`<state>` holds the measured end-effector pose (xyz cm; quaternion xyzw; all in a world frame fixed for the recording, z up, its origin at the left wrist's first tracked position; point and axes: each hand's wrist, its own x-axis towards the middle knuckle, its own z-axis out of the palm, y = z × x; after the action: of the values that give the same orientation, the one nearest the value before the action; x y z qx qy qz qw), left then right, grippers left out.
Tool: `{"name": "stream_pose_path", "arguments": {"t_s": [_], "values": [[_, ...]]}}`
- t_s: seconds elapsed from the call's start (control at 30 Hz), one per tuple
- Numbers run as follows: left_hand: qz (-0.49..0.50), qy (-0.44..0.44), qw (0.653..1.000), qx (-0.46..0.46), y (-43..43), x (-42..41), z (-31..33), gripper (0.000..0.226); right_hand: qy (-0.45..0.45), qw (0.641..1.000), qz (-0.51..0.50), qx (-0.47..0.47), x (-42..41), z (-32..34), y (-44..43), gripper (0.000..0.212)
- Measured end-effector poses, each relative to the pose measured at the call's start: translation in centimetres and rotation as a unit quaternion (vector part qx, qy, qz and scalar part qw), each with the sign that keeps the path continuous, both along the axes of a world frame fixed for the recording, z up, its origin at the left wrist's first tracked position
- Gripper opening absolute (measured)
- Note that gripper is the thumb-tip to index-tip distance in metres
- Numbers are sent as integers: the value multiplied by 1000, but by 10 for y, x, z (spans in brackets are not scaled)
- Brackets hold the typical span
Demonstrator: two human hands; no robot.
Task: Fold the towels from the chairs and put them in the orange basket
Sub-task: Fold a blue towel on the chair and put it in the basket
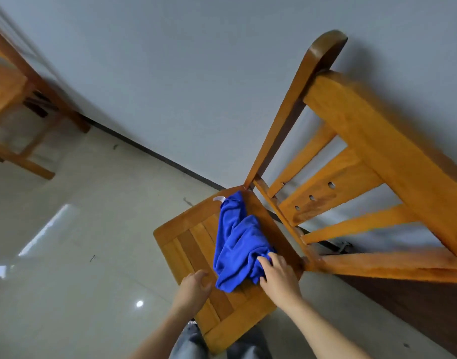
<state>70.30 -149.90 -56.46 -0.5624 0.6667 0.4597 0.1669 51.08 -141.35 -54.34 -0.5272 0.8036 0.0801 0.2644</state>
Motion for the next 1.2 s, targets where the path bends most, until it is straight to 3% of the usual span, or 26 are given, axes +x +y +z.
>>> {"name": "stream_pose_path", "arguments": {"t_s": [0.1, 0.27, 0.37, 0.53, 0.63, 0.8, 1.0, 1.2], "values": [[53, -5, 998, 42, 1, -17, -35, 42, 35, 998, 51, -19, -7, -40, -17, 67], [144, -7, 988, 47, -7, -31, -91, 55, 54, 978, 192, -52, -11, -93, -37, 71], [250, 22, 965, 81, -3, -40, -115, 56, 50, 980, 189, -34, -13, -121, -35, 73], [379, 39, 915, 131, 12, -58, -137, 24, 22, 984, 166, -63, -29, -138, -23, 49], [406, 44, 900, 150, 17, -64, -131, 5, 12, 988, 139, -59, -38, -132, -18, 37], [407, 84, 901, 121, 12, -52, -77, 11, -39, 999, 5, -29, -42, -81, -15, 11], [389, 138, 910, 38, -25, -36, 29, 15, -140, 980, -112, -89, -37, 38, -33, 24], [335, 173, 924, -68, -62, -22, 127, 18, -172, 963, -110, -174, -26, 150, -57, 19]]}}
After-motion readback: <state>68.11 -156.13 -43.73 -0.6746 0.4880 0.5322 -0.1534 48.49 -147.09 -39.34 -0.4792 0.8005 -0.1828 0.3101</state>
